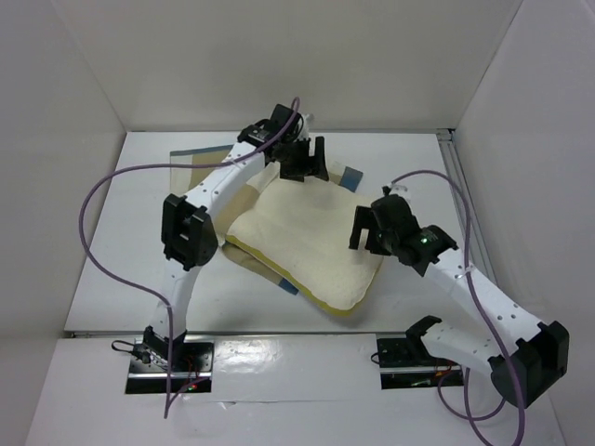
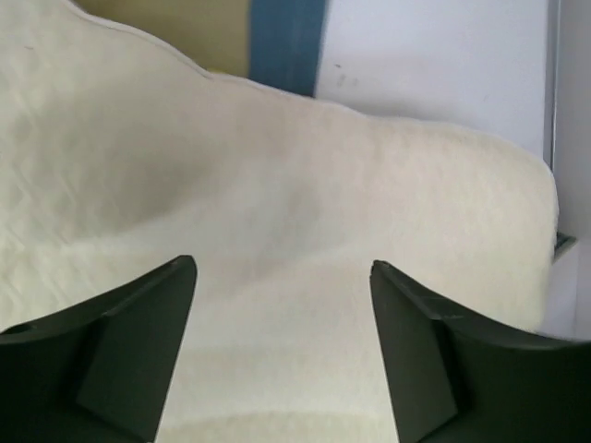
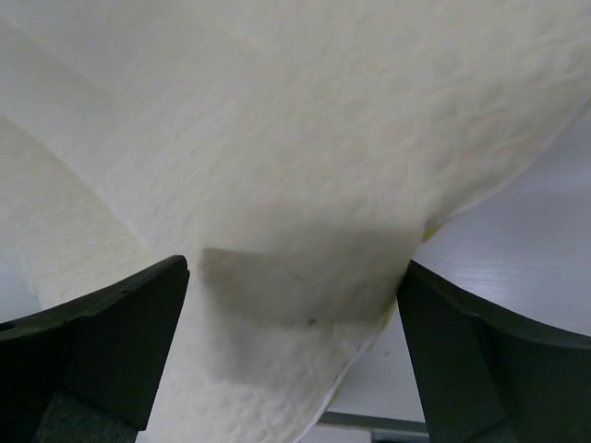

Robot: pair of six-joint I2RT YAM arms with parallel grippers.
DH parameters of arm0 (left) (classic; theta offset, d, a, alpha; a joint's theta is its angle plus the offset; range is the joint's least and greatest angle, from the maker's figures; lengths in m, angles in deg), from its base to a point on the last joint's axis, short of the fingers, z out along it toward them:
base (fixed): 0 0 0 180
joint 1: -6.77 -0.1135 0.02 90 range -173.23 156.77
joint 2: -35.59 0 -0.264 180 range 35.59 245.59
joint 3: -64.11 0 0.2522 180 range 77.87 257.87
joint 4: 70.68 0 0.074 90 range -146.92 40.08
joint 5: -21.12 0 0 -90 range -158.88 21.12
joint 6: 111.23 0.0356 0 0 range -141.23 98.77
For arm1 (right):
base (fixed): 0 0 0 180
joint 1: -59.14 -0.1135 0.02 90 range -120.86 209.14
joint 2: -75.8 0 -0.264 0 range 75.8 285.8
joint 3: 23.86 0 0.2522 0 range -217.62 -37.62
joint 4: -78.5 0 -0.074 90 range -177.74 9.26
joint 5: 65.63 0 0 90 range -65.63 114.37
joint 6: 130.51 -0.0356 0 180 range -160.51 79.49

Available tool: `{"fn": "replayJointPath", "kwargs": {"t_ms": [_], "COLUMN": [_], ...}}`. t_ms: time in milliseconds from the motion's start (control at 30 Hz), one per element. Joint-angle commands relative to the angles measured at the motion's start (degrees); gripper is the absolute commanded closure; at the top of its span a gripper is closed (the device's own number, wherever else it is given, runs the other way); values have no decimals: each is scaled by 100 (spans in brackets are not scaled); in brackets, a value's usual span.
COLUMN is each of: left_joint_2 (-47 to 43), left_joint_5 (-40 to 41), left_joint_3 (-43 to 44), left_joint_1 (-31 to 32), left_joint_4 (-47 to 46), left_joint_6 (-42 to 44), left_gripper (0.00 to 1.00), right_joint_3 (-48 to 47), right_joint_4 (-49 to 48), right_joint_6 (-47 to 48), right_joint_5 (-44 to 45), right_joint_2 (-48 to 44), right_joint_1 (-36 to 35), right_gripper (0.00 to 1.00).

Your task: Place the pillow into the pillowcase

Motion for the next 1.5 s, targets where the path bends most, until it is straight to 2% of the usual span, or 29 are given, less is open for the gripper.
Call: {"fn": "replayJointPath", "kwargs": {"t_ms": [0, 67, 133, 200, 300, 433, 500, 733, 767, 833, 867, 1000, 1067, 1167, 1233, 1467], "left_joint_2": [-1463, -2210, -2711, -3406, -4318, -5399, -5753, -6791, -6879, -7082, -7082, -7012, -6925, -6871, -6985, -6766], "left_joint_5": [142, 406, 828, 1153, 1435, 1629, 1560, 1287, 1104, 813, 603, 136, 47, -84, -146, -295], "left_joint_3": [200, -396, -1028, -2126, -3840, -5915, -6766, -8571, -8747, -9264, -9389, -9847, -10093, -10496, -10812, -10814], "left_joint_1": [-143, -510, -775, -1135, -1522, -1847, -1962, -2025, -2025, -2025, -2025, -1972, -1849, -1788, -1735, -1682], "left_joint_4": [13, 66, 66, 145, 49, -583, -725, -1392, -1506, -2057, -2166, -2825, -3123, -3895, -4623, -5391], "left_joint_6": [307, 203, -34, -315, -834, -1545, -1924, -2426, -2426, -2313, -2233, -1960, -1898, -1898, -1898, -1951], "left_gripper": [8, 8, 8, 10, 11, 14, 15, 15, 15, 15, 15, 12, 10, 12, 12, 11], "right_joint_3": [-1232, -1723, -1963, -2227, -2647, -3071, -3176, -3563, -3633, -3957, -4055, -4056, -4187, -4415, -4494, -4627], "right_joint_4": [-12, -89, -143, -213, -90, -668, -880, -1777, -1830, -1708, -1620, -1698, -1699, -1488, -1357, -1304], "right_joint_6": [543, 861, 1116, 1187, 1476, 2355, 2672, 3051, 3051, 2964, 2963, 2858, 2796, 2743, 2690, 2690], "right_joint_5": [879, 688, 791, 1457, 2152, 1732, 1505, 1126, 1073, 881, 749, -225, -1051, -1702, -1853, -2091], "right_joint_2": [-42, 195, 731, 1370, 2058, 3199, 3543, 5115, 5258, 5469, 5470, 4733, 4417, 4302, 4301, 4300], "right_joint_1": [-69, -183, -718, -1436, -2011, -2888, -3040, -2971, -2875, -2760, -2646, -2339, -2023, -1802, -1749, -1635], "right_gripper": [0, 0, 0, 0, 0, 0, 0, 0, 19, 86, 100, 100, 100, 100, 100, 100]}}
